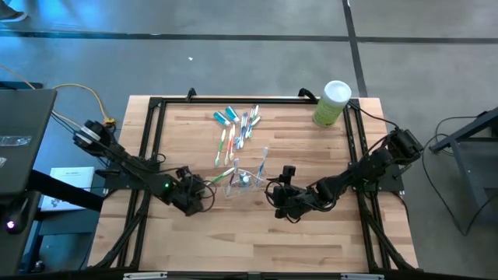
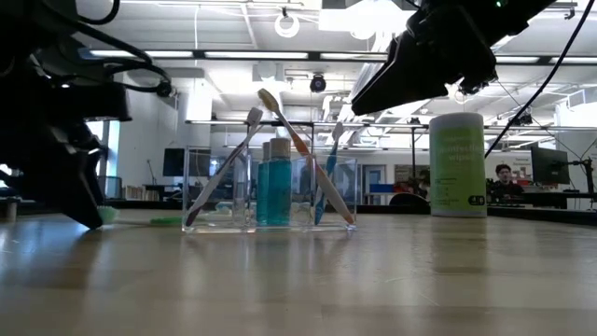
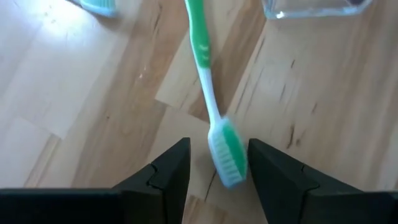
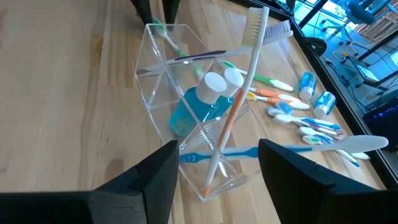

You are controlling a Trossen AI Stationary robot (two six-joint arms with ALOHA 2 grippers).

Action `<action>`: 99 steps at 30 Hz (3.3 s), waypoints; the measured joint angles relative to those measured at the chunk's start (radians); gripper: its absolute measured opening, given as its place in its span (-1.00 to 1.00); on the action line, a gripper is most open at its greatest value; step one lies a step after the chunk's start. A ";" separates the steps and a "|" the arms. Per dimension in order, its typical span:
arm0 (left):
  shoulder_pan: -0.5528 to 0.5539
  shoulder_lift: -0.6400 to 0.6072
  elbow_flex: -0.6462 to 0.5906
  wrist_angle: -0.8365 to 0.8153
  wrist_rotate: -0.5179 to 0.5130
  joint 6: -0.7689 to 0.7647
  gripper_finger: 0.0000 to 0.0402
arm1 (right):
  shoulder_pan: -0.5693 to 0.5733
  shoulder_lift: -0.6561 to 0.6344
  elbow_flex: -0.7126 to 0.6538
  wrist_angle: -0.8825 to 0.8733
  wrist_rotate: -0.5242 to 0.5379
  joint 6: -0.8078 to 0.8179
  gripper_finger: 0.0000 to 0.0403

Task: Pick & Place toothbrushing station
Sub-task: Put the green toothbrush into the transparent organizer

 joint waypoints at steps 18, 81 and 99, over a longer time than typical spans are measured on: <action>-0.002 0.022 -0.003 0.037 0.009 -0.033 -0.48 | 0.000 0.000 0.000 0.001 0.000 0.000 0.06; -0.456 0.024 0.633 -0.839 -0.585 0.026 -0.98 | 0.019 0.000 0.000 0.017 0.008 -0.023 0.06; -0.328 0.359 0.633 -0.069 -1.029 1.711 -0.95 | 0.063 -0.124 0.000 0.293 -0.327 -0.058 0.06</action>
